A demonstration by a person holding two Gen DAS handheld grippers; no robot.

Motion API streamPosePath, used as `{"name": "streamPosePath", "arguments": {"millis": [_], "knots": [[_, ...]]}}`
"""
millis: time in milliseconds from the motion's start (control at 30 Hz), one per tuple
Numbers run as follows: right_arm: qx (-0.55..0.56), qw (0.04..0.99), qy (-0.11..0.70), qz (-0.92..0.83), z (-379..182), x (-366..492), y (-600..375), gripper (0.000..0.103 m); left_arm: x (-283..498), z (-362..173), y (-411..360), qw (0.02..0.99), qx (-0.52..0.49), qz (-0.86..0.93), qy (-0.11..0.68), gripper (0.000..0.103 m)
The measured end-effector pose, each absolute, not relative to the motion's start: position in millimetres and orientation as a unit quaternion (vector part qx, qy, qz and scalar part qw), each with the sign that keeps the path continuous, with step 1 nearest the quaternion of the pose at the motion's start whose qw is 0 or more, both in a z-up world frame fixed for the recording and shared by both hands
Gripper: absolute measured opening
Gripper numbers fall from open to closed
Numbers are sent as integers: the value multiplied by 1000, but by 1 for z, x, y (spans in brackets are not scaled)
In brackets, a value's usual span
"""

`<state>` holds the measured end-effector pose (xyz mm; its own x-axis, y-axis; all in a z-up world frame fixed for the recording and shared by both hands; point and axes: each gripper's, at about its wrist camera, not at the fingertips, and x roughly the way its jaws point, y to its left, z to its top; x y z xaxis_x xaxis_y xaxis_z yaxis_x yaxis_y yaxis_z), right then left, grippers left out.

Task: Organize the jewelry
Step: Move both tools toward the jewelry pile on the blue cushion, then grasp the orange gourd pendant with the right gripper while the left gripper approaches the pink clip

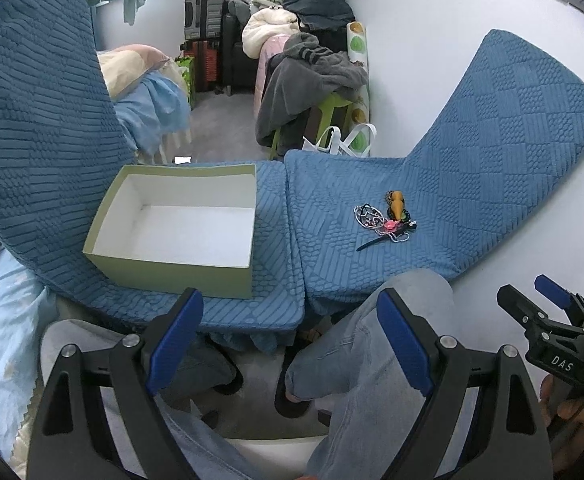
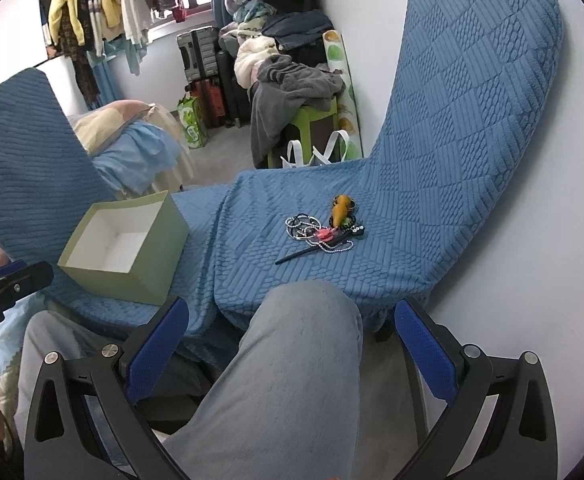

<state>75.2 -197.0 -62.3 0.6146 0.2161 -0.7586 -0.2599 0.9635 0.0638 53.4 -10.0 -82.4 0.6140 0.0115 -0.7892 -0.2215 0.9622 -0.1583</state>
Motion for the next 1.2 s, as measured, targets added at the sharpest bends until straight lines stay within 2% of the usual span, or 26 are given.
{"name": "streamPosePath", "arguments": {"millis": [467, 1100, 1200], "knots": [[-15, 888, 437, 140, -85, 121, -216, 103, 106, -110, -28, 879, -113, 62, 459, 89], [22, 873, 458, 167, -133, 223, -240, 103, 234, -177, -57, 860, -105, 12, 499, 88], [25, 869, 462, 172, -147, 245, -242, 93, 256, -190, -58, 857, -112, 0, 503, 87]]}}
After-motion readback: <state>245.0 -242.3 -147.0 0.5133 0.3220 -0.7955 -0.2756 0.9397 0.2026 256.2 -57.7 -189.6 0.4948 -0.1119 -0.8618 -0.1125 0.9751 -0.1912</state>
